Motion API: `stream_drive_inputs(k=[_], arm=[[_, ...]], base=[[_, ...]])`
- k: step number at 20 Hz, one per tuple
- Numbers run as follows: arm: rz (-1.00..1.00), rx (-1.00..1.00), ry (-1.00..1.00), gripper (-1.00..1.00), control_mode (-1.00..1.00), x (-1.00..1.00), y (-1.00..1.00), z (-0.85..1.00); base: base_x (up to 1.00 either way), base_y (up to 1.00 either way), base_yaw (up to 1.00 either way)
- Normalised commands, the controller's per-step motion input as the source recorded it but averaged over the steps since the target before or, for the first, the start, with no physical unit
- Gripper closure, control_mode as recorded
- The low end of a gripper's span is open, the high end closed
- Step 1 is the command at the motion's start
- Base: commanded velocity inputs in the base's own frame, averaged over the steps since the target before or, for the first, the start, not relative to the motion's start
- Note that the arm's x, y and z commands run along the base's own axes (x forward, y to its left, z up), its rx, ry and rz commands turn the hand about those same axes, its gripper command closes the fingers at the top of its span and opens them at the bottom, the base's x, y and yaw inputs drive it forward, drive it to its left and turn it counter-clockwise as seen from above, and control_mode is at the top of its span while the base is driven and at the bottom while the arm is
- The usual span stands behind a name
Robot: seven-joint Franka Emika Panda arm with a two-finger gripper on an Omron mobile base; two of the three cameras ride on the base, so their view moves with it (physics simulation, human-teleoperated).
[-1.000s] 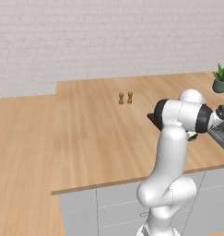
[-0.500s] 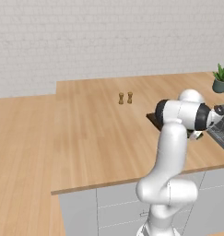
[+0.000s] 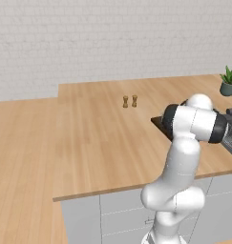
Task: Pick up the sponge from the counter and clean the cutting board by briefly scrubbing or pressing down on the cutting board. Once finished, release the sponge.
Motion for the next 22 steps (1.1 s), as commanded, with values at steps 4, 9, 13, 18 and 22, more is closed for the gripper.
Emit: stream_drive_inputs(k=[4,9,13,18,22], arm=[[0.47,-0.07,0.00,1.00,-1.00,0.00,1.00,0.39],[0.40,-0.02,0.00,1.00,-1.00,0.10,1.00,0.03],[0.29,-0.08,0.00,1.00,-1.00,0.04,1.00,0.00],[0.23,0.00,0.03,-1.00,-1.00,0.00,0.97,0.00],[0.15,0.00,0.02,-1.00,-1.00,0.00,0.75,0.00]], base=[[0.00,0.00,0.00],[0.00,0.00,0.00],[0.00,0.00,0.00],[0.00,0.00,0.00],[0.00,0.00,0.00]])
